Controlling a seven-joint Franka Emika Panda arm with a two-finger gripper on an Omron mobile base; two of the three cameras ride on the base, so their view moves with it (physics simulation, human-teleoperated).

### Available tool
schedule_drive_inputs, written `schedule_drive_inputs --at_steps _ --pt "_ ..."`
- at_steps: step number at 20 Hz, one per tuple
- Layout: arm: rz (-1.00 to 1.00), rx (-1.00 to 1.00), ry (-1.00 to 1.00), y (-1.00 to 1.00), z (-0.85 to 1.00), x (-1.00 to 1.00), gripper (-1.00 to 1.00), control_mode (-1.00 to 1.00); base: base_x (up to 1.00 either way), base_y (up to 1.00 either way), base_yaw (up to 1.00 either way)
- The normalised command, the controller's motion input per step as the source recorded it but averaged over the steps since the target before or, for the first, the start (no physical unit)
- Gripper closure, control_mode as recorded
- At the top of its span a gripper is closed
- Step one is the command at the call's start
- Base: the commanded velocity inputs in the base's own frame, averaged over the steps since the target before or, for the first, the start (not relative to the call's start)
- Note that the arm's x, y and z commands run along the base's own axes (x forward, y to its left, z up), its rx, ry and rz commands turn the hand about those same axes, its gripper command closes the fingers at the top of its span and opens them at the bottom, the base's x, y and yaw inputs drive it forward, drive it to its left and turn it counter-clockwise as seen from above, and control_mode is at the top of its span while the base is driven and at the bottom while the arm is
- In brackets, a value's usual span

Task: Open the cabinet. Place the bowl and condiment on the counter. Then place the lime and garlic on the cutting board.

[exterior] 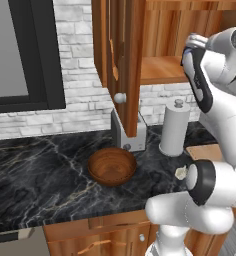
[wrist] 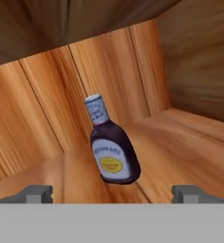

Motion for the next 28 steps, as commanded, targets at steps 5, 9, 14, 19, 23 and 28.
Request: schedule_drive_inputs --at_steps 5,9,14,19,23,28 --pt "0.0 0.0 0.0 -0.04 0.0 0.34 -1.0 -1.0 0.0 0.0 0.0" --pt "0.01 0.0 0.01 -0.1 0.0 0.35 -1.0 -1.0 0.0 0.0 0.0" --pt "0.01 0.0 0.01 -0.07 0.0 0.3 -1.0 -1.0 0.0 0.0 0.0" --pt "0.01 0.0 0.0 -0.08 0.0 0.25 -1.0 -1.0 0.0 0.0 0.0" --pt "0.02 0.0 0.0 -0.1 0.0 0.24 -1.0 -1.0 0.0 0.0 0.0" --pt "0.02 0.0 0.0 -0.07 0.0 0.25 -1.0 -1.0 0.0 0.0 0.0"
